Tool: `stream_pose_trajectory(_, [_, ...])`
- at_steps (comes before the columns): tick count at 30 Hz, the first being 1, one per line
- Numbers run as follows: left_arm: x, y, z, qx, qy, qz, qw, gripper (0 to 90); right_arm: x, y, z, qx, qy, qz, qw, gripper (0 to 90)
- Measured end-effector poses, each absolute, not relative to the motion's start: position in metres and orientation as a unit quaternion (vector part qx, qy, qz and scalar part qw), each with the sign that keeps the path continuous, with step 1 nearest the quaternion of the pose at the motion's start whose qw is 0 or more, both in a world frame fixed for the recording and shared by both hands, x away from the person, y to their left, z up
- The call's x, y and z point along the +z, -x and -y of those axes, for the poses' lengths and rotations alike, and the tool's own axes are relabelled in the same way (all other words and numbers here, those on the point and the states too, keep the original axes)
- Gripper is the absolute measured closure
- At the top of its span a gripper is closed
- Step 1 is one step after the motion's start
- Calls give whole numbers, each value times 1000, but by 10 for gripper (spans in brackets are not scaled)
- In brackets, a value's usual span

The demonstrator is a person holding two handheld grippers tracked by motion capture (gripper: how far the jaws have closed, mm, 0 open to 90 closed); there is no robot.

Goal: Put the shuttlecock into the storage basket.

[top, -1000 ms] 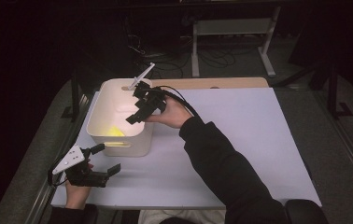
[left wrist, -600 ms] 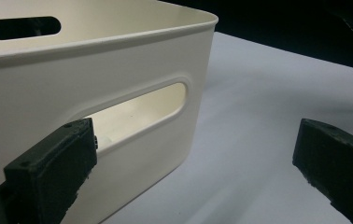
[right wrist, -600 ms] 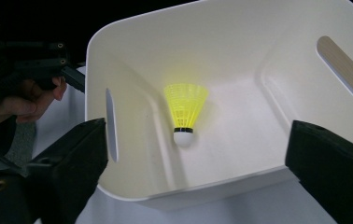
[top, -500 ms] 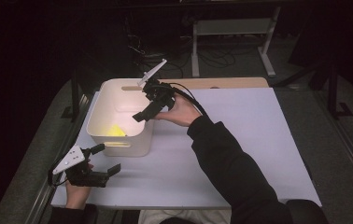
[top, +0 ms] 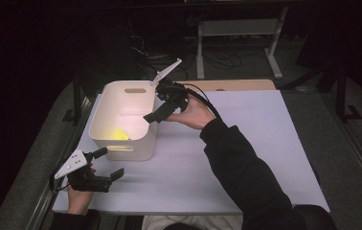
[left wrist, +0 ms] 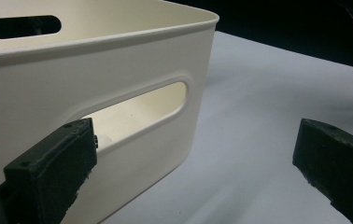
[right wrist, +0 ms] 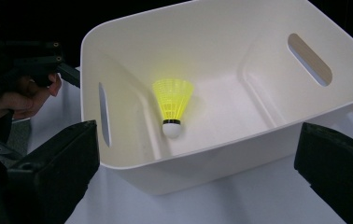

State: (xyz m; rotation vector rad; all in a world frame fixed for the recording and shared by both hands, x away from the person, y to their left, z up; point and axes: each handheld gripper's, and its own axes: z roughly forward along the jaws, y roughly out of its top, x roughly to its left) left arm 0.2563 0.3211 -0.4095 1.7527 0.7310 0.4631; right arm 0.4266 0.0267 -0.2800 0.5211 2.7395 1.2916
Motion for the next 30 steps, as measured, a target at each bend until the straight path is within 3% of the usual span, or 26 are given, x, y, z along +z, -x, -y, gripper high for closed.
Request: stream_pose_trajectory(30, [-410,-256,-321,197,-745,-311,557,0,-282,-421,13,427,-190,-883,44,0])
